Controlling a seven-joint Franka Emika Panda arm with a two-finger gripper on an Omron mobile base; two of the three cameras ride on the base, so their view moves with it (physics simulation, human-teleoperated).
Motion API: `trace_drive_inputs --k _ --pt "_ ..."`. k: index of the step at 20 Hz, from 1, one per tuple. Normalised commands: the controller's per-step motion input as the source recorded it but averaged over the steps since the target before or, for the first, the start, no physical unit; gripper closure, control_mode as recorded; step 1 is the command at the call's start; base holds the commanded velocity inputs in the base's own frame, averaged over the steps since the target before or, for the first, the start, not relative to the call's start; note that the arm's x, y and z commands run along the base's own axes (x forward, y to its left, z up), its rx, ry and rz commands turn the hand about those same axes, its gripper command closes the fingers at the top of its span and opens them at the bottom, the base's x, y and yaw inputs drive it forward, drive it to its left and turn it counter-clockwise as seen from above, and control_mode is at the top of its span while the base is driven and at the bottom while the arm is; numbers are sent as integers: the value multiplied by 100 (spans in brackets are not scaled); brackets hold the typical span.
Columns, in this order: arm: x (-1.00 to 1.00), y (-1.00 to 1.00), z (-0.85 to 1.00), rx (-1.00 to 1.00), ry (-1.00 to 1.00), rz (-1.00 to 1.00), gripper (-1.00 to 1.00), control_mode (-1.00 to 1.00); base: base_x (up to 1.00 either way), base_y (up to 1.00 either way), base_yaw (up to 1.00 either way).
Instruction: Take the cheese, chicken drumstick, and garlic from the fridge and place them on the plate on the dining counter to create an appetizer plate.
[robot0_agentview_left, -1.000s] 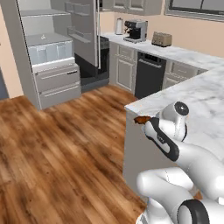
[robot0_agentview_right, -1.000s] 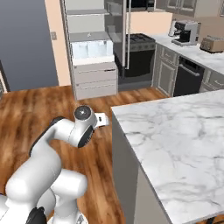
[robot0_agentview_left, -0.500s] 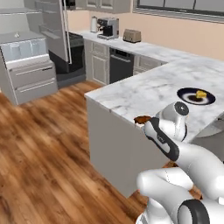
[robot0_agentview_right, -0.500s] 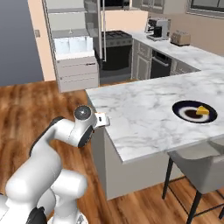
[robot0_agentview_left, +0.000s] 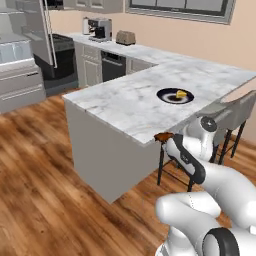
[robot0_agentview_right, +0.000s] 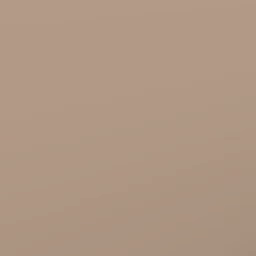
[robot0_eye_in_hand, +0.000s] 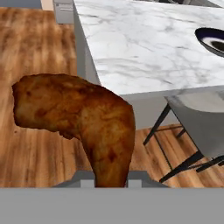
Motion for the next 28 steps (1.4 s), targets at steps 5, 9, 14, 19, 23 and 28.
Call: trace_drive_inputs --k 5,9,14,19,23,28 --pt "0 0 0 0 0 0 100 100 -48 -95 26" --pt "0 0 0 0 0 0 100 100 1 -100 31" --pt "0 0 0 0 0 0 100 100 42 -100 26" --pt "0 0 0 0 0 0 100 100 84 -99 18" --pt "0 0 0 0 0 0 100 100 88 -95 17" --pt "0 0 0 0 0 0 100 100 100 -53 9"
